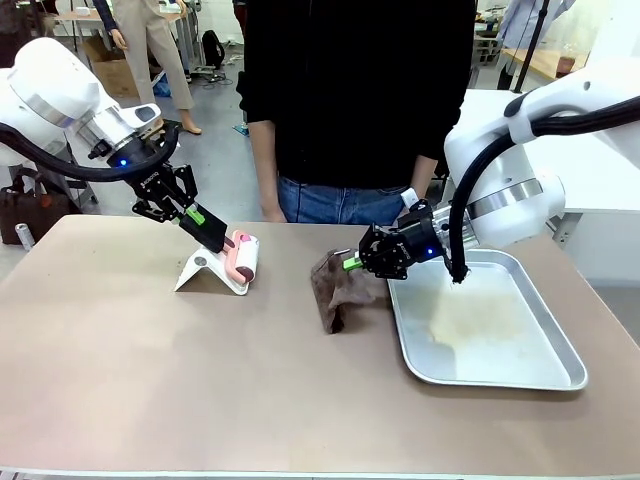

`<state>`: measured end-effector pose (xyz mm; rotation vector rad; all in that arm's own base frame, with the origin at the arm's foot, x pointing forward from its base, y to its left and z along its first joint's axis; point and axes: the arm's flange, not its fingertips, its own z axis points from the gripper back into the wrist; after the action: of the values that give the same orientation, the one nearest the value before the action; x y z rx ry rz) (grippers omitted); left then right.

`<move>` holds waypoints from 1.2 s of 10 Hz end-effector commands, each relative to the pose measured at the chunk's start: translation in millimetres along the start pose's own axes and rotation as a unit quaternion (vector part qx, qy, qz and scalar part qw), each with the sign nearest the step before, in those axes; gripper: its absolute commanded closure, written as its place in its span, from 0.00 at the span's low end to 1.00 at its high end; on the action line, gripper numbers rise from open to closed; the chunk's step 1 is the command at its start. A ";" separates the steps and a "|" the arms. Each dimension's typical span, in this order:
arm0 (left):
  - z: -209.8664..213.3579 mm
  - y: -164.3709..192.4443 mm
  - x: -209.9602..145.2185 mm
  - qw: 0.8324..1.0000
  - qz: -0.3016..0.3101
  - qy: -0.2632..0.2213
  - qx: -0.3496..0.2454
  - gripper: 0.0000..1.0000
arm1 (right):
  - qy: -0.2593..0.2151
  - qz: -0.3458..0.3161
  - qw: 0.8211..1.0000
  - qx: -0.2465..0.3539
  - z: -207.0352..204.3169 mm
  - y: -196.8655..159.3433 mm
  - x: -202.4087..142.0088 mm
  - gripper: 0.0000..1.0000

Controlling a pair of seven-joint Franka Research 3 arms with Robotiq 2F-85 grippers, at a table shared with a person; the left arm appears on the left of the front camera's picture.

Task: Clean the surface of the table.
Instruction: Return the Lint Roller and towel to their original positions.

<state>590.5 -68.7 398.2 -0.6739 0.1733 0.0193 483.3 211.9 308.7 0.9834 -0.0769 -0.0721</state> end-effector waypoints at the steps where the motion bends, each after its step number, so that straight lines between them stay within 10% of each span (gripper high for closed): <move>1: 1.9 18.1 6.3 0.999 0.022 0.009 0.047 0.78 | 0.006 -0.012 1.000 -0.005 3.3 1.7 6.2 0.91; 3: 0.3 19.9 7.6 0.998 0.026 0.015 0.053 0.78 | 0.018 0.004 0.999 -0.046 6.4 6.8 5.4 0.91; 6: 1.0 21.2 7.7 0.997 0.031 0.019 0.067 0.00 | 0.030 0.030 0.992 -0.116 -1.0 16.9 5.9 0.00; 9: 2.8 21.5 7.9 0.997 0.030 0.012 0.068 0.00 | -0.001 0.074 0.984 -0.160 5.8 27.3 5.6 0.13; 12: 9.0 18.1 6.2 0.998 0.018 -0.009 0.051 0.00 | -0.003 0.068 0.985 -0.158 6.8 23.6 9.5 0.00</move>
<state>596.3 -49.9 389.2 -0.5539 0.1969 0.0436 491.1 215.5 334.2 0.6740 -0.1449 0.0775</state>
